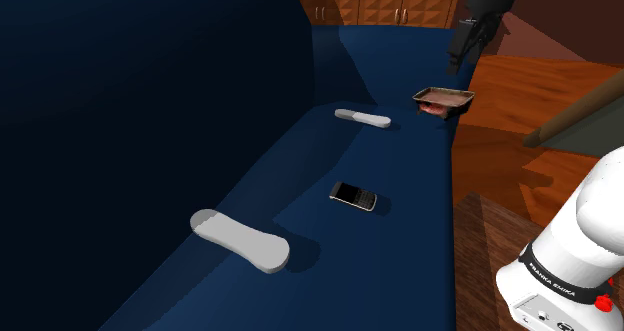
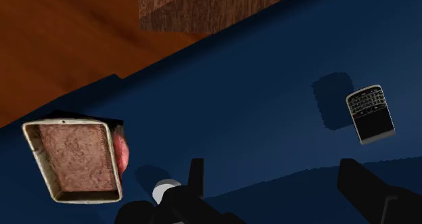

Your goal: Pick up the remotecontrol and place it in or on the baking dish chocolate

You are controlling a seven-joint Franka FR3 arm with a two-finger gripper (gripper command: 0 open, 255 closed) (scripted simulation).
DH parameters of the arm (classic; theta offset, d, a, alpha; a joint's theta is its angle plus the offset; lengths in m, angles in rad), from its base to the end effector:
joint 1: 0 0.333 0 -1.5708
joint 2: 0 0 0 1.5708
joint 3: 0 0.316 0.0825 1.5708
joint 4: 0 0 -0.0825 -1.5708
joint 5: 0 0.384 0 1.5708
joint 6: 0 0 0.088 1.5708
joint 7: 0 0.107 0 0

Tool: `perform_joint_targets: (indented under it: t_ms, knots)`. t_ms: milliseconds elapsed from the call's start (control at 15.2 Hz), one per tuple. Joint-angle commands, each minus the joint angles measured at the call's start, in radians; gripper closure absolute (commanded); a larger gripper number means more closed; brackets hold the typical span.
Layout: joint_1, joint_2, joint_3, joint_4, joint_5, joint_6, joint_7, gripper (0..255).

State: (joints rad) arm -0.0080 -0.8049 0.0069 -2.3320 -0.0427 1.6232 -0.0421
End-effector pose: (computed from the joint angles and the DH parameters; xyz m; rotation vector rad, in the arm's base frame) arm 0.3073 -0.0040 0.6127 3.0877 0.0607 0.1468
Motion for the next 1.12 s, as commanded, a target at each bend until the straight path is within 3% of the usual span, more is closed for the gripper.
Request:
perform_joint_targets:
  t_ms: [0, 528, 1056]
  knots:
    - [0.000, 0.000, 0.000, 0.000, 0.000, 0.000, 0.000, 0]
    - [0.011, 0.252, -0.103, 0.030, -0.025, 0.205, -0.164, 0]
    - [0.031, 0.552, -0.184, 0.154, 0.006, 0.358, -0.335, 0]
